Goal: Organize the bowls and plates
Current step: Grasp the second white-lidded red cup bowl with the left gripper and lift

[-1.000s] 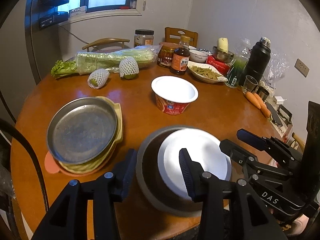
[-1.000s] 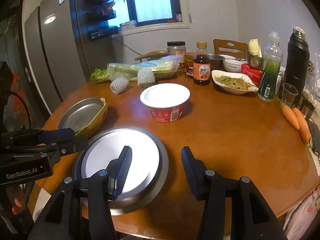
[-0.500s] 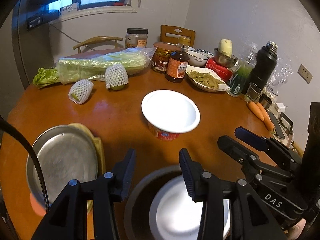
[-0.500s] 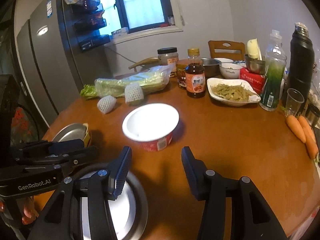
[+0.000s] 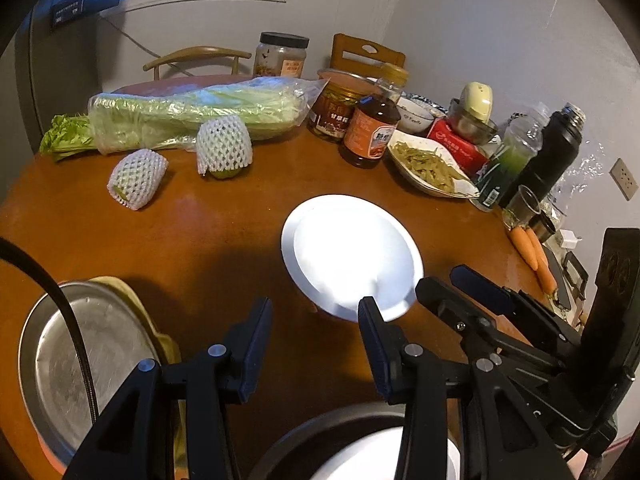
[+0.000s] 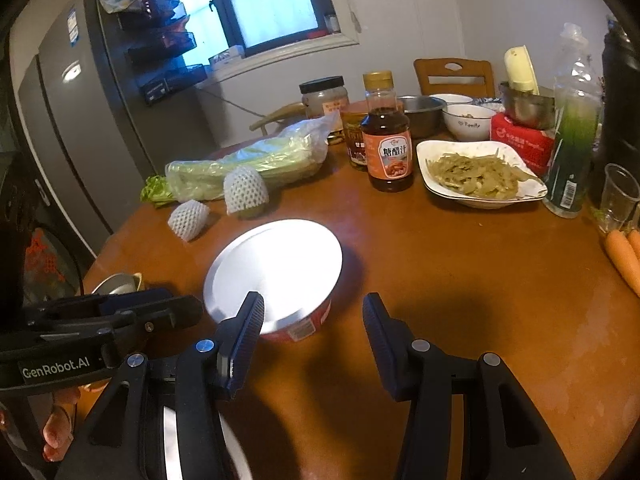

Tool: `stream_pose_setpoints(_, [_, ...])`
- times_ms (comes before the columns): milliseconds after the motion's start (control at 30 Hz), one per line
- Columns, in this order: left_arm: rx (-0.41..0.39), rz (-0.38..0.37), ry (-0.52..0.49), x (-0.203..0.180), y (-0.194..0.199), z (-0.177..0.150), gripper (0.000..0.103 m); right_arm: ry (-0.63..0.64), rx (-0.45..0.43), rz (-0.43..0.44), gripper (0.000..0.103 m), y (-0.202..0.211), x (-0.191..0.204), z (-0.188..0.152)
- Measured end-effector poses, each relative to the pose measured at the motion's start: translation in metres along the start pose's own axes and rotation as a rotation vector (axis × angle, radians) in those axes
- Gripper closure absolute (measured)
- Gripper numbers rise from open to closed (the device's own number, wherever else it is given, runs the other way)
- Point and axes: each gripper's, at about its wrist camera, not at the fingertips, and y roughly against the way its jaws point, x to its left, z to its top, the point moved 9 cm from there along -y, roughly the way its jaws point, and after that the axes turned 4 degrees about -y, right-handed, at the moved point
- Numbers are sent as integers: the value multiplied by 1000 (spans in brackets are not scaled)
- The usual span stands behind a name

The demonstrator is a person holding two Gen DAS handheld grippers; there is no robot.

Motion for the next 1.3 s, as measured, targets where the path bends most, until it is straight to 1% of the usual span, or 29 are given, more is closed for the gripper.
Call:
stream_pose_setpoints(167, [15,-14,14,2,-10,5,59,22,14,14,50,-13,4,5])
stream_pose_setpoints(233, [15,-13,21,4,-13,6,59,35,15,10,52,-17,5,6])
stream_pose_setpoints(567, [35,-21,50,6,-24,6,59,53,23,21,63,-26,6,6])
stream_pose_setpoints(633, [39,-24,49,5,-25,5,61,59,22,16,64,-27,6,5])
stream_pose_setpoints(733, [43,-42,43,1,-27,4,65,63,25,10,66,-27,6,4])
stream_pose_setpoints(800, [53,-56,37,-1,-30,2,69,68,30,11,71,-27,7,3])
stream_pose_setpoints(867, [54,-52,31,-2,-30,1,70,76,36,10,74,-28,9,1])
stream_pose_setpoints(1033, [52,-57,32,-2,-28,0,70,85,34,-4,74,-27,10,-1])
stream_pose_setpoints(1300, [11,-54,16,-7,-13,2,70,89,9,3,74,-13,15,2])
